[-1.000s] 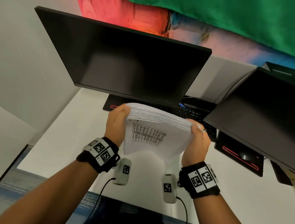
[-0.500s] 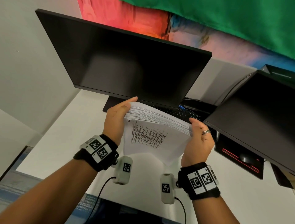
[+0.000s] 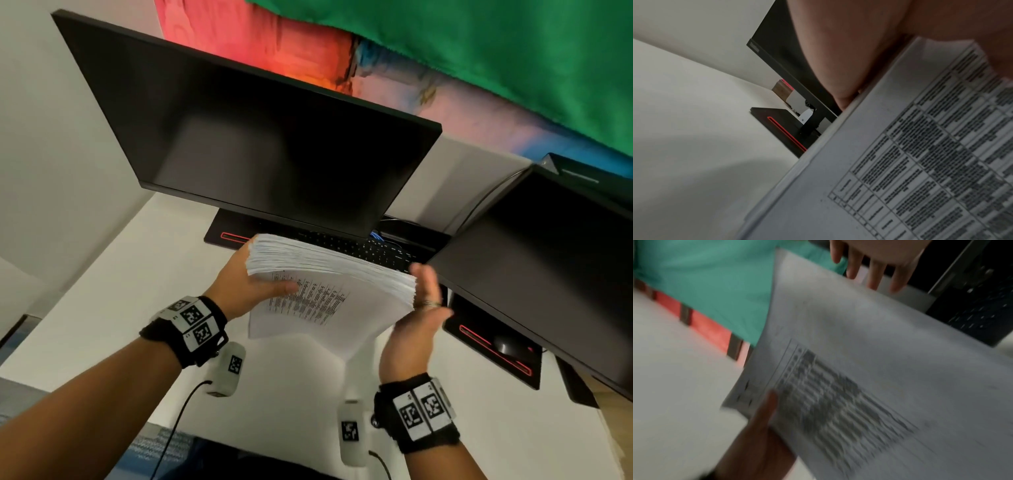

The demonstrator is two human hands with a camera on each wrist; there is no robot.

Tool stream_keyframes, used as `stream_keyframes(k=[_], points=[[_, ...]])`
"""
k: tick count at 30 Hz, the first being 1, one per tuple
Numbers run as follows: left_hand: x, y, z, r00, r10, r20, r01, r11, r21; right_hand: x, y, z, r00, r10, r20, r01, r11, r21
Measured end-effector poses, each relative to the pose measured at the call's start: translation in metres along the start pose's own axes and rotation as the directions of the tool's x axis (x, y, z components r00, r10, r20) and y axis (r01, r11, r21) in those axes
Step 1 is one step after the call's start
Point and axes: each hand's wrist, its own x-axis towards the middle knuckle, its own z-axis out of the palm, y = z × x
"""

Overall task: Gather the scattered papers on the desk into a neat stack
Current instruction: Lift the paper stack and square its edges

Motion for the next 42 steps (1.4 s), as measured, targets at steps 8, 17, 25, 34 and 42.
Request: stream_keyframes(k=[8,17,25,34,42], points=[[0.008,-0.006,0.000,0.997,0.036,0.065,-0.035,0.999,-0.015,-0.004,0.010,-0.006,0.984,0.159,0.082,-0.145,0.978,-0.153],[0.008,-0.015,0.006,0.999,-0.007,-0.040,0.007,1.000,-0.017,0.033,0.026,-0.014,0.962,0.196,0.188,-0.148,0.958,-0.245],[-0.008,-0.003,0.030,0.922,0.179,-0.343,-0.123,0.976,0.179,0.003,0.009,-0.006,0.993,0.027,0.118,-0.001,0.978,-0.211],[-0.035,-0.005,0.016,0.989,0.059,-0.136,-0.066,0.997,-0.048,-0.008,0.032,-0.022,0.975,0.117,0.188,-0.063,0.961,-0.270],[-0.033,0.019,0.019,0.983,0.076,-0.167,-0.120,0.955,-0.271,-0.010,0.028,-0.019,0.973,0.110,0.202,-0.057,0.966,-0.251]])
